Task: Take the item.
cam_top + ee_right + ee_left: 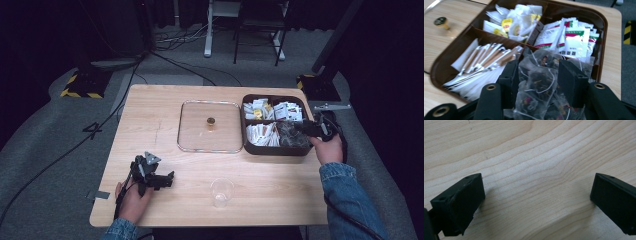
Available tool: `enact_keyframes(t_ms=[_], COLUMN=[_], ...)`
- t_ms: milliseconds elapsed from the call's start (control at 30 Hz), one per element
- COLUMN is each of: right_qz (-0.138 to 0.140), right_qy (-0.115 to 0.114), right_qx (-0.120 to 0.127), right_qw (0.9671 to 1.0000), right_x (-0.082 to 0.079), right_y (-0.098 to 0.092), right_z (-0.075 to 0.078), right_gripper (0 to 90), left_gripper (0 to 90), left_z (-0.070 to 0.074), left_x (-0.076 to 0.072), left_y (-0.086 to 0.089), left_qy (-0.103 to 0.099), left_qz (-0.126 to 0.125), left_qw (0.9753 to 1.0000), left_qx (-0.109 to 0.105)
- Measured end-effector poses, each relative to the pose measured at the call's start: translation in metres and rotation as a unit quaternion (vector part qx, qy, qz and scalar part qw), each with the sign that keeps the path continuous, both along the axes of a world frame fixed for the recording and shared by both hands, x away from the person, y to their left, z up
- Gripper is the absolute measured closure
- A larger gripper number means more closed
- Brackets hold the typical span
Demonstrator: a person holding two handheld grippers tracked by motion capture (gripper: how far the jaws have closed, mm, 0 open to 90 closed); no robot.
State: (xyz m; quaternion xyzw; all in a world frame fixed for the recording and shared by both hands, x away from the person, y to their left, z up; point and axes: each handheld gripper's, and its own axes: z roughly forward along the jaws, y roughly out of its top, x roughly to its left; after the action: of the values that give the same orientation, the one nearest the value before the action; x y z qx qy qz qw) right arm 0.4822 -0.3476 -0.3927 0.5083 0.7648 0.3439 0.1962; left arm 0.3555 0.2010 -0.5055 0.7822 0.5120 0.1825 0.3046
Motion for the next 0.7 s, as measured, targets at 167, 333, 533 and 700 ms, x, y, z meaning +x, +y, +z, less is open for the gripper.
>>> enact_keyframes(t_ms=[167,333,533,700], right_qz=[-0.014,-0.016,-0.018,-0.008], right_qy=[0.018,0.032,0.041,0.037], right_qx=[-0.001,0.014,0.02,0.012], right_qw=[0.9997,0.9992,0.9988,0.9992], right_x=[0.01,0.016,0.018,0.018], right_y=[-0.003,-0.003,-0.002,-0.001], right_z=[-0.012,-0.023,-0.029,-0.026], right_gripper=[53.2,59.4,77.7,89.8], left_gripper=[0.0,0.0,0.0,0.0], left_z=[0.0,0.0,0.0,0.0], left_x=[0.0,0.0,0.0,0.0], left_y=[0.0,0.0,0.0,0.0], left_qy=[0.0,0.0,0.0,0.0], left_qz=[0.0,0.0,0.0,0.0], left_qw=[1.0,1.0,1.0,1.0], left_qx=[0.0,0.0,0.0,0.0])
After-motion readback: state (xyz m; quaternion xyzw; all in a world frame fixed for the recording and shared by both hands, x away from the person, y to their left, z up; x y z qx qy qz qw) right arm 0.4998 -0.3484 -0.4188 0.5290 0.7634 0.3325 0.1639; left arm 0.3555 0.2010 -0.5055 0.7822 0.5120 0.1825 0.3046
